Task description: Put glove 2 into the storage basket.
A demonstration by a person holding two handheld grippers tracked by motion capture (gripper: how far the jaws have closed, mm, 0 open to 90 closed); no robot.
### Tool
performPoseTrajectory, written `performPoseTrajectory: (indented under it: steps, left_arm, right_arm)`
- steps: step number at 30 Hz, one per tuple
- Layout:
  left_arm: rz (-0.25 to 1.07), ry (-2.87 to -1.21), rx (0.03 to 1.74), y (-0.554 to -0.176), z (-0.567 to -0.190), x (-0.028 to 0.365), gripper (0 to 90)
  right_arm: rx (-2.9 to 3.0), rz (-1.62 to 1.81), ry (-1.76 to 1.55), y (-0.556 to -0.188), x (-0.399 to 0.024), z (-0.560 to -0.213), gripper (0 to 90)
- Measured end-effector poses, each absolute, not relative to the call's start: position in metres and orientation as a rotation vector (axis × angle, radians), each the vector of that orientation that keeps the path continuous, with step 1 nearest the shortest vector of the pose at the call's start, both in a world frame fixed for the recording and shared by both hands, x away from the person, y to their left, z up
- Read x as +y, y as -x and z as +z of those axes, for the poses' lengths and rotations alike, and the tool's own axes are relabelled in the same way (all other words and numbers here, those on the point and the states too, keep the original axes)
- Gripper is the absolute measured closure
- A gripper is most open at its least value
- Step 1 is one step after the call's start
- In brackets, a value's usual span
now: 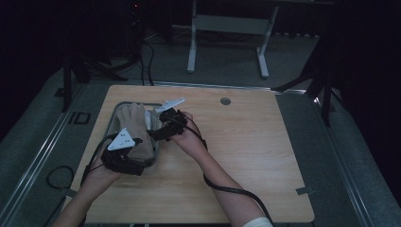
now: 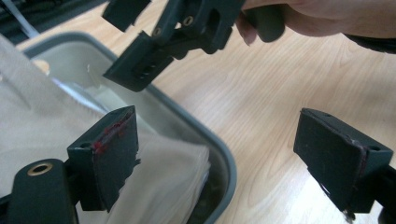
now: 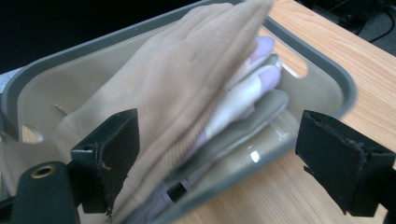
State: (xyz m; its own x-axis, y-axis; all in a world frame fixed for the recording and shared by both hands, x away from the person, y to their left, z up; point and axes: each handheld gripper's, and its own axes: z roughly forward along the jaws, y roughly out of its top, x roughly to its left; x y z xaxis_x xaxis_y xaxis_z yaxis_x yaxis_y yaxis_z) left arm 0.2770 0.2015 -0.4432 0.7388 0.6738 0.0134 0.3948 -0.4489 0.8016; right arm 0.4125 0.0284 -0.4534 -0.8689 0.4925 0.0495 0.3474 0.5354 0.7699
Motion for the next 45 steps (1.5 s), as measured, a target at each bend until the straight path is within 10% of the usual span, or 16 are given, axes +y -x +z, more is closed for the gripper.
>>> performPoseTrajectory:
  steps: [45]
  left_arm:
    - [0.166,-2.142,0.565,-0.264,-0.508,0.089,14.2]
  right_arm:
    - [2.618,1.172,-0.773,-0.359,-0.113,-0.518,14.3]
